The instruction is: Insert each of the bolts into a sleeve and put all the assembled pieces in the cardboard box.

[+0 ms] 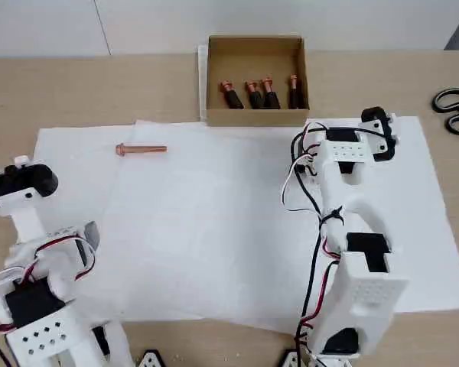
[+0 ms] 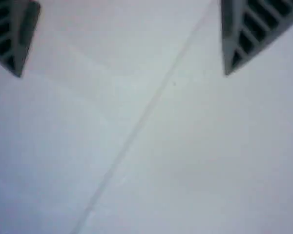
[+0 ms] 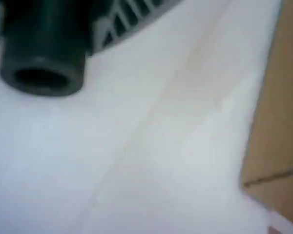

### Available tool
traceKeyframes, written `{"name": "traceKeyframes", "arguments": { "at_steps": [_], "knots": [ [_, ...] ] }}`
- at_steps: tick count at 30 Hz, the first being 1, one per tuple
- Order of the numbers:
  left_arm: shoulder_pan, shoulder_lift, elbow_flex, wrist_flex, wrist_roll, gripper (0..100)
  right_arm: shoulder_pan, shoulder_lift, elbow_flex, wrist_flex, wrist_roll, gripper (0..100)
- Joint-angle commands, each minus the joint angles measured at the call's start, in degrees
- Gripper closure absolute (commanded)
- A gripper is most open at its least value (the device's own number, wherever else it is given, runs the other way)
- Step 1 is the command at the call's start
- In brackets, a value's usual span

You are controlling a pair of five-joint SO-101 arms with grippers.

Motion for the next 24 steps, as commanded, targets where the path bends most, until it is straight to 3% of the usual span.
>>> {"name": "traceKeyframes", "arguments": {
  "at_steps": [1, 8, 17, 24],
  "knots": [
    [-0.4, -0.4, -0.1, -1.2, -0.3, 75, 1.5, 0.1, -0.1, 0.9, 0.0, 99.5],
    [-0.2, -0.4, -0.1, -1.2, -0.4, 75, 2.2, -4.8, -0.2, 5.8, 1.0, 99.5],
    [-0.3, -0.4, -0.1, -1.2, -0.4, 75, 2.0, -18.2, 0.0, 9.9, 15.7, 99.5],
    [-0.2, -0.4, -0.1, -1.2, -0.4, 75, -1.2, -26.5, 0.0, 16.8, 44.6, 99.5]
  ]
}}
